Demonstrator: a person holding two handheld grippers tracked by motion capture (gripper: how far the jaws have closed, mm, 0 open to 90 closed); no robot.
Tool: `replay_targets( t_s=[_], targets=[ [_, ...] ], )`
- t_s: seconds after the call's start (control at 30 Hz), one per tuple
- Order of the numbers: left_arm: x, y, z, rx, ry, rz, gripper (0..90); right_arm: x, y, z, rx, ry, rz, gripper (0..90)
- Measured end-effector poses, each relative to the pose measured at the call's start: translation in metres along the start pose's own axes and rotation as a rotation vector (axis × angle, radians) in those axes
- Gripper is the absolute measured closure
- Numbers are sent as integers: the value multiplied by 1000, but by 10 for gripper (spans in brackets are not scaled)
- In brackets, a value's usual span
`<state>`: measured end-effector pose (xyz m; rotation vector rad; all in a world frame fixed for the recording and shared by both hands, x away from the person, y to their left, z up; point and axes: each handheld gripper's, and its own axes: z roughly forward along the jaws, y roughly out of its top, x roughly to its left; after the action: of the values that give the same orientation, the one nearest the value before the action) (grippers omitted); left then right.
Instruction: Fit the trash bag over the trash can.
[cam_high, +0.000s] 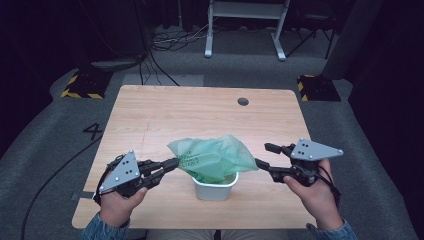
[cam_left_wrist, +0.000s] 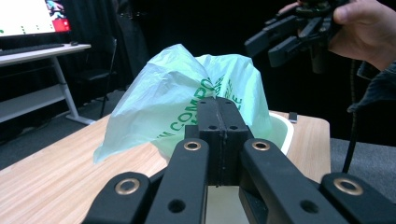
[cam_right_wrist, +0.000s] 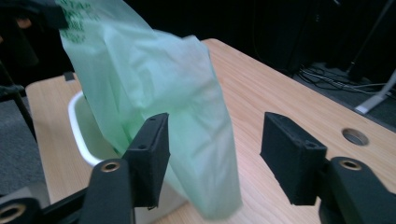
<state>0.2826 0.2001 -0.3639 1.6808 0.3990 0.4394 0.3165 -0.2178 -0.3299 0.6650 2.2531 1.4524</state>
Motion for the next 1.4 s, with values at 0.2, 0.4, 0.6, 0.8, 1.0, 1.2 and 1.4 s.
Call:
replay_targets(
  t_s=[0.2,0.4,0.6,0.8,1.0,1.2,1.4],
  targets=[
    [0,2,4,18,-21,5,900,4,12,22,4,57,11,337],
    [2,6,4,21,-41,12,900,6,17,46,22,105,14,275],
    [1,5,5,39,-55,11,900,10,16,60,57,213,0,576],
    [-1,-1,1,54,-50,-17,900,24,16,51,66,275,-78,900],
    [-8,-11,-4,75,-62,-25,900,42,9,35,60,300,-107,900],
    [-15,-20,-9,91,-72,-38,900,58,-5,26,84,331,-116,900],
    [-18,-33,-8,107,-81,-72,900,69,-16,25,111,356,-116,900]
  ],
)
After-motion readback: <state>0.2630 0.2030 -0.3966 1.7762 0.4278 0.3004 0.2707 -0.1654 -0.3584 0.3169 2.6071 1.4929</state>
